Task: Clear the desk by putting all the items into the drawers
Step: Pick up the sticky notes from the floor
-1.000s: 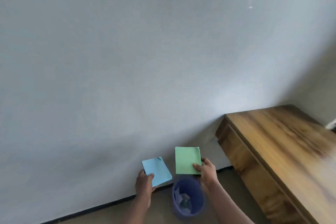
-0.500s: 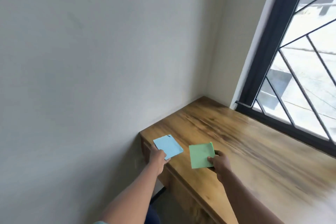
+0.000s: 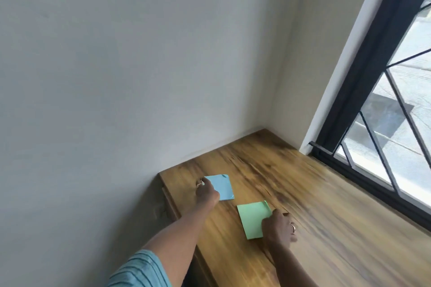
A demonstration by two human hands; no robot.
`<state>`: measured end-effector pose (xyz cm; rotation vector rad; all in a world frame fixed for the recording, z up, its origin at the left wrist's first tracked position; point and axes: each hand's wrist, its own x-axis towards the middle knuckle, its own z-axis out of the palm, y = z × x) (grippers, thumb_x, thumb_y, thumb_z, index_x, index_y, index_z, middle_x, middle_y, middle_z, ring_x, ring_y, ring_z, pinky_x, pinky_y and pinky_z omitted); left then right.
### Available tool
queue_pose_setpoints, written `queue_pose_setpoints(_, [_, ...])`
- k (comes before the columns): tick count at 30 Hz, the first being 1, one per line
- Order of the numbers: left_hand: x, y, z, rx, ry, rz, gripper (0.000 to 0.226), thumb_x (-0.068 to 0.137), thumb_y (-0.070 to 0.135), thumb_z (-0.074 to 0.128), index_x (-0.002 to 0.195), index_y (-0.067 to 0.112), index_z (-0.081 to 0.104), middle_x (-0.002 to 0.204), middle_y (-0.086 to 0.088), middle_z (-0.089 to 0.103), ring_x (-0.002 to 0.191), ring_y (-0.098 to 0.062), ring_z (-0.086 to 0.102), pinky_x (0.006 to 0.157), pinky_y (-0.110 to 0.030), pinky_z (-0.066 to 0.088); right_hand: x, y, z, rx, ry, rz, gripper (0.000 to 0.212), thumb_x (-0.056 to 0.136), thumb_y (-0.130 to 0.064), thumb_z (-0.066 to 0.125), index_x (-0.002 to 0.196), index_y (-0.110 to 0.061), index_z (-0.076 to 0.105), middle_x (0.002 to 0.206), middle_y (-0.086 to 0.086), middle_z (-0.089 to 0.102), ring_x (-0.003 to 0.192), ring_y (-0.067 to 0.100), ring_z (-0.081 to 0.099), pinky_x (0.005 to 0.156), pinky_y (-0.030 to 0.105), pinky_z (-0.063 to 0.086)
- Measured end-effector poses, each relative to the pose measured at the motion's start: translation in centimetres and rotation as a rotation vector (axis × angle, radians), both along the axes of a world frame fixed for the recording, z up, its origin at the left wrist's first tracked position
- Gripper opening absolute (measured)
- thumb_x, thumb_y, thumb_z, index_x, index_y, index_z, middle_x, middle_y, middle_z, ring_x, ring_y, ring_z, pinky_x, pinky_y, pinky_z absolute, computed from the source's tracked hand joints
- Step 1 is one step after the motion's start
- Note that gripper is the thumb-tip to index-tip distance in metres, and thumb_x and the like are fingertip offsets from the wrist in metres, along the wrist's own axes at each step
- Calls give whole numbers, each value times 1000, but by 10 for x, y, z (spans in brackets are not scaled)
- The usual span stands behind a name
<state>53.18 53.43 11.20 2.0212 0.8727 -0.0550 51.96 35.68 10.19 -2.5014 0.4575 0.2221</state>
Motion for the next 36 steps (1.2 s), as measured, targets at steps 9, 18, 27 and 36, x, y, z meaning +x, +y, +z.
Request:
queue_pose_setpoints(9, [-112,40,-19,78,-59,148,63,95,2,41,151,20,18,158,-2,10,141,-22,26,108,-32,40,-72,96,-8,-136,-331,423,35,89,-1,43,120,-8,56,131,15,41,120,35,37,98,45,33])
queue_pose_setpoints(18, [-402,77,-93,74,6,541,54,90,0,42,143,10,38,150,-14,29,140,-23,31,113,-22,23,-306,206,-69,-69,-292,1068,29,87,-3,50,114,-5,63,127,17,49,115,38,42,93,45,35])
queue_pose_setpoints(27, [-700,0,-151,-57,140,1090,59,89,-6,33,142,18,40,155,-5,20,140,-24,25,113,-28,31,-589,194,-120,-16,-304,1648,24,80,9,55,100,2,66,111,26,55,99,45,50,82,49,43])
queue_pose_setpoints(36, [-893,-101,-205,-284,161,1598,58,91,-1,36,144,20,35,155,-2,20,142,-19,23,114,-25,24,-799,145,-174,-86,-236,2183,23,84,-5,62,106,-5,68,118,16,57,107,39,52,85,42,46])
